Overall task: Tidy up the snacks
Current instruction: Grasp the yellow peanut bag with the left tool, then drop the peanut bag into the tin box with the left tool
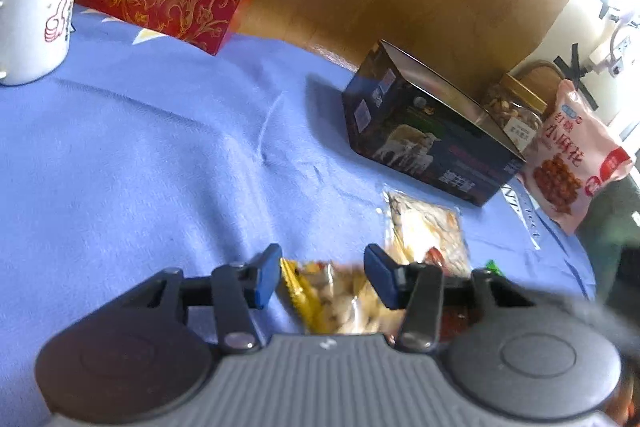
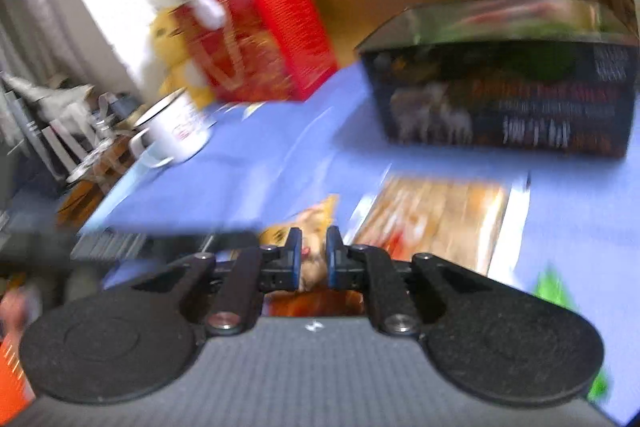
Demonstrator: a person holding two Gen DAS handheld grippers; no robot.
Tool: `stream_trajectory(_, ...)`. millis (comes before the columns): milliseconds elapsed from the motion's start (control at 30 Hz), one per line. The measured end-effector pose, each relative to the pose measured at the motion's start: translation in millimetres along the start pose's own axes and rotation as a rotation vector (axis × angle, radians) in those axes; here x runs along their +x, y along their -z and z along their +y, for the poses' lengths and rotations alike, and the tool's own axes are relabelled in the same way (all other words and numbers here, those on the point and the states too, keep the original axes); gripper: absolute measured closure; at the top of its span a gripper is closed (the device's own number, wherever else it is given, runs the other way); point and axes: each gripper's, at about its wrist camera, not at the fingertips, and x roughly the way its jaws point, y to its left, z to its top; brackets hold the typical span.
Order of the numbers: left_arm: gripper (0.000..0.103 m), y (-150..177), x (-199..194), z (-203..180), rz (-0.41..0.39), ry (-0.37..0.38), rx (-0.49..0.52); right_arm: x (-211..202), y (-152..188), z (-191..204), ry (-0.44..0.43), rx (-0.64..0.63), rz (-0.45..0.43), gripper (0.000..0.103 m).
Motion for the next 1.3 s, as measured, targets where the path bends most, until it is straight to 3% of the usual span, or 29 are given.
stream_trajectory(133, 0.058, 10, 5, -18, 0.02, 0.014, 0.06, -23, 37, 10, -0.061, -0.006, 0.012, 0.086)
stream_trajectory(333, 0.054, 17, -11, -29, 0.014, 0.053, 0.077, -52, 57, 10, 0.004, -0.022, -0.039, 0.081)
stream_trajectory(500, 0.044, 20, -30, -18, 0.003, 0.036, 0.061, -55, 57, 13, 0.021, -0.062, -0.061, 0.068)
stream_trajectory(667, 0.045, 34, -24, -19, 0.051, 0.036, 0.093, -40, 60, 15, 0.023, -0.085, -0.031, 0.068)
stream_trajectory(733, 0.046, 43, -25, -27, 0.037, 0.021, 0.134, -34, 62, 20, 0.03, -0.109, -0.037, 0.068)
stream_trajectory(767, 0.05, 48, -25, -31, 0.043, 0.035, 0.146, -31, 62, 23, 0.024, -0.113, -0.035, 0.068)
stream_trajectory(800, 0.05, 51, -24, -34, 0.057, 0.054, 0.145, -29, 61, 24, 0.019, -0.11, -0.034, 0.072)
stream_trajectory(900, 0.05, 59, -27, -45, 0.035, 0.015, 0.182, -28, 61, 28, 0.051, -0.131, -0.046, 0.079)
stream_trajectory(1033, 0.05, 52, -34, -49, 0.034, 0.08, 0.143, -37, 58, 24, 0.061, -0.11, -0.077, 0.08)
stream_trajectory(1300, 0.05, -6, -18, -92, -0.028, 0.113, 0.232, -55, 13, 8, 0.133, -0.116, -0.233, 0.08)
